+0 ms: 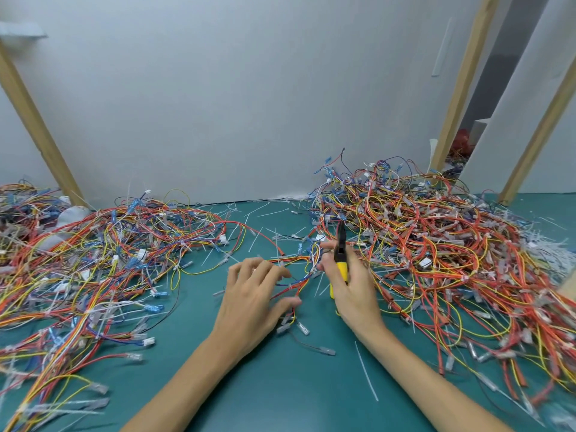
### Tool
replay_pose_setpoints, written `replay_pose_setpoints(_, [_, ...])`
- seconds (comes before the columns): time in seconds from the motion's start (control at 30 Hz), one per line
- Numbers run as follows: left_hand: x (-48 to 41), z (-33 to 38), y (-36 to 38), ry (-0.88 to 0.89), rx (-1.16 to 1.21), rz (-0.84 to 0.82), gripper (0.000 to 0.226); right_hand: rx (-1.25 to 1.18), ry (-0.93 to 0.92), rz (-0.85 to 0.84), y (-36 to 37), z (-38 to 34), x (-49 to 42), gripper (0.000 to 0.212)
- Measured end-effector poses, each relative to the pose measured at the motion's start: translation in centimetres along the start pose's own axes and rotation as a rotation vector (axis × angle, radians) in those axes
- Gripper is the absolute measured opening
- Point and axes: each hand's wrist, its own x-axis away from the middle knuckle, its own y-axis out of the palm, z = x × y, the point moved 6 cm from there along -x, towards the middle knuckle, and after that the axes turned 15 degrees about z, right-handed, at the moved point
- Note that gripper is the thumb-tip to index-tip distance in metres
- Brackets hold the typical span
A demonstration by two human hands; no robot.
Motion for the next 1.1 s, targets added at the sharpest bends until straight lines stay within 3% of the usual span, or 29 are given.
replay_pose_setpoints(0.07, [-0.6, -0.6, -1.3, -0.007, 0.012, 0.076, 0.032, -0.030, 0.041, -0.005, 0.0, 0.3, -0.2, 0.021])
replay_pose_setpoints(0.2, [-2.0, -3.8, -4.5, -0.247, 0.024, 0.267, 0.021, -0.056, 0.095, 0.000, -0.1, 1.0, -0.5, 0.020])
replay_pose_setpoints(0.27, [-1.1, -4.5, -5.2, -0.247, -0.011, 0.219, 0.020, -0.024, 0.134, -0.018, 0.2, 1.6, -0.3, 0.019])
replay_pose_setpoints(0.4, [2.8, -5.2, -5.2, -0.187, 0.037, -0.063, 0.021, 0.016, 0.173, -0.066, 0.6, 2.3, 0.4, 0.034])
replay_pose_setpoints(0.5, [3.1, -5.7, -4.5, -0.272, 0.077, -0.152, 0.015, -0.049, 0.230, 0.020, 0.0, 2.5, 0.1, 0.042])
replay_pose_setpoints(0.63, [3.1, -4.4, -3.2, -0.184, 0.061, -0.237, 0.031, -0.138, 0.308, 0.078, -0.3, 2.9, -0.1, 0.037])
replay_pose_setpoints(0.9, [2.1, -3.1, -2.9, -0.205, 0.081, -0.118, 0.013, -0.210, 0.314, -0.011, 0.1, 2.0, -0.2, 0.053])
replay_pose_setpoints(1.03, [0.0, -1.7, -2.6, -0.143, 0.074, -0.040, 0.012, -0.182, 0.258, -0.014, -0.3, 1.5, -0.4, 0.044])
replay_pose_setpoints(1.1, [-0.7, -1.3, -1.8, -0.199, 0.133, -0.061, 0.013, -0.275, 0.302, 0.002, -0.6, 1.5, -0.8, 0.045])
